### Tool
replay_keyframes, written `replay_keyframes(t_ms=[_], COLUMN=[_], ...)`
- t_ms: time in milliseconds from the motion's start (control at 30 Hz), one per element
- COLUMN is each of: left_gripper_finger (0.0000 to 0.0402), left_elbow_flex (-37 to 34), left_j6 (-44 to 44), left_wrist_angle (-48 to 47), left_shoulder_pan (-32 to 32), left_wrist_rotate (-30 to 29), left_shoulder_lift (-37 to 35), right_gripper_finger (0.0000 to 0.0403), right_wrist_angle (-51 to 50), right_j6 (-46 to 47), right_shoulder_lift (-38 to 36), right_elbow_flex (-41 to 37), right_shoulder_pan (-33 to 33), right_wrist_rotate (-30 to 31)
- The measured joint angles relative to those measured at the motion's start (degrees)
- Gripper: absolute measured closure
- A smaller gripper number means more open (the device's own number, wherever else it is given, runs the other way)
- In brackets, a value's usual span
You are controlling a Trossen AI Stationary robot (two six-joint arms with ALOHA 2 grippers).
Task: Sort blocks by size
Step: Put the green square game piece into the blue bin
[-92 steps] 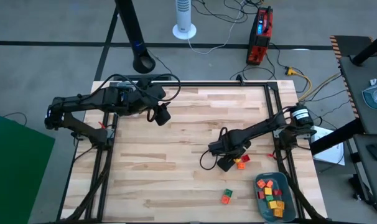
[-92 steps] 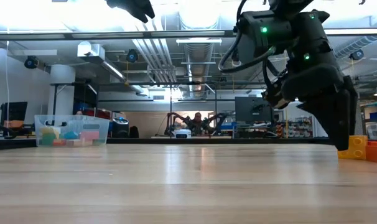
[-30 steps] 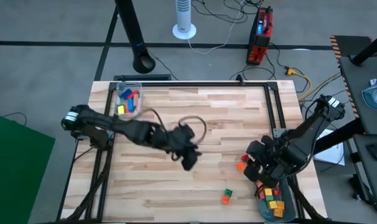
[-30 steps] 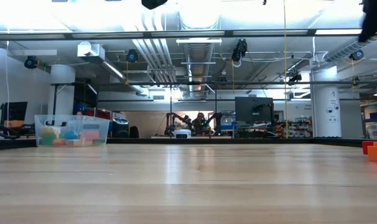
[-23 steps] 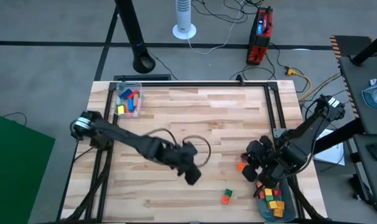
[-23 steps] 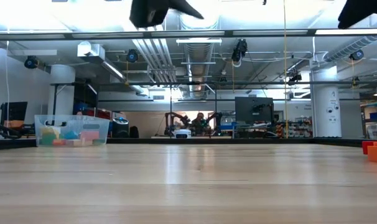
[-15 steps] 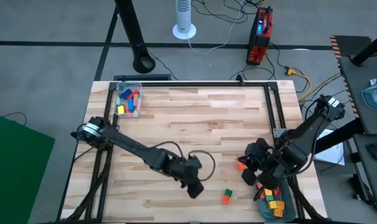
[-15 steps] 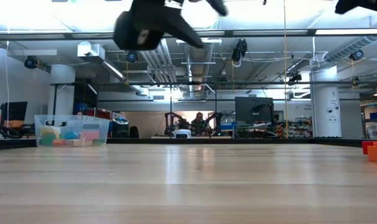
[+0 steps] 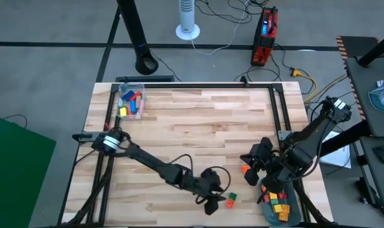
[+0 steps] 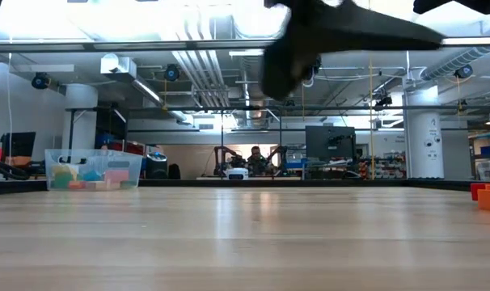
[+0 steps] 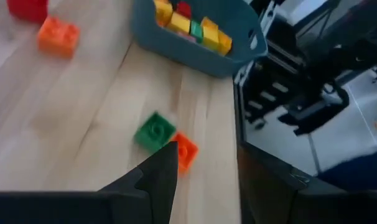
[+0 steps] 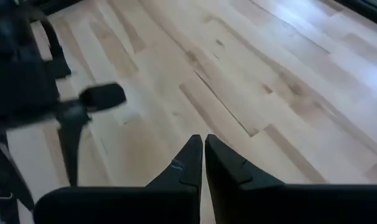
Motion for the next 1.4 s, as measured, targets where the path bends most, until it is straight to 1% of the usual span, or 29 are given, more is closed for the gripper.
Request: replay_keyframes(t_ms=[100, 167, 233, 400, 533, 667, 800, 867, 1033, 1167, 1300, 1400], left_gripper_finger=[0.0249, 0.0249, 0.0249, 0.0252, 0.0280, 0.0328, 0.0381, 0.0396, 0.0392, 0.0400, 0.0400, 0.0400], left_elbow_flex=[2.22, 5.04, 9.34, 22.81, 32.08, 37.58, 39.75, 39.65, 38.64, 38.88, 40.97, 43.76], left_j6=[4.67, 11.02, 16.57, 18.84, 22.08, 23.27, 23.22, 23.00, 19.67, 19.63, 18.08, 20.24], left_wrist_angle=[2.63, 2.27, 1.63, -10.57, -18.15, -20.94, -23.45, -24.14, -26.89, -28.60, -38.48, -45.55], left_shoulder_pan=[0.27, 0.43, 0.50, 0.39, 0.39, 0.44, 0.50, 0.50, 0.54, 0.67, 1.08, 1.63], left_wrist_rotate=[-2.34, -2.93, -3.09, -5.63, -5.85, -5.10, -4.83, -4.84, -4.83, -5.01, -8.20, -10.38], left_shoulder_lift=[4.05, 7.09, 10.55, 17.85, 23.13, 26.29, 27.31, 27.31, 27.27, 27.22, 26.71, 26.70], right_gripper_finger=[0.0393, 0.0393, 0.0393, 0.0391, 0.0390, 0.0390, 0.0390, 0.0390, 0.0390, 0.0390, 0.0390, 0.0390], right_wrist_angle=[-0.04, -0.01, -0.04, -0.05, 0.00, 0.01, 0.12, 0.15, 0.14, 0.16, 0.15, 0.14], right_j6=[-1.06, -1.48, -1.63, -1.66, -1.41, -1.43, -1.81, -2.05, -3.43, -4.25, -4.27, -4.27], right_shoulder_lift=[0.00, 0.00, 0.00, -0.02, -0.02, -0.04, -0.08, -0.09, -0.09, -0.09, -0.09, -0.09], right_elbow_flex=[0.00, -0.03, -0.13, -0.16, -0.18, -0.18, -0.18, -0.18, -0.24, -0.24, -0.27, -0.33], right_shoulder_pan=[0.00, 0.00, 0.00, 0.01, 0.37, 0.74, 1.11, 1.16, 1.27, 1.27, 1.27, 1.27], right_wrist_rotate=[0.46, 1.58, 2.47, 2.47, 2.44, 2.36, 2.34, 2.34, 2.32, 2.32, 2.30, 2.30])
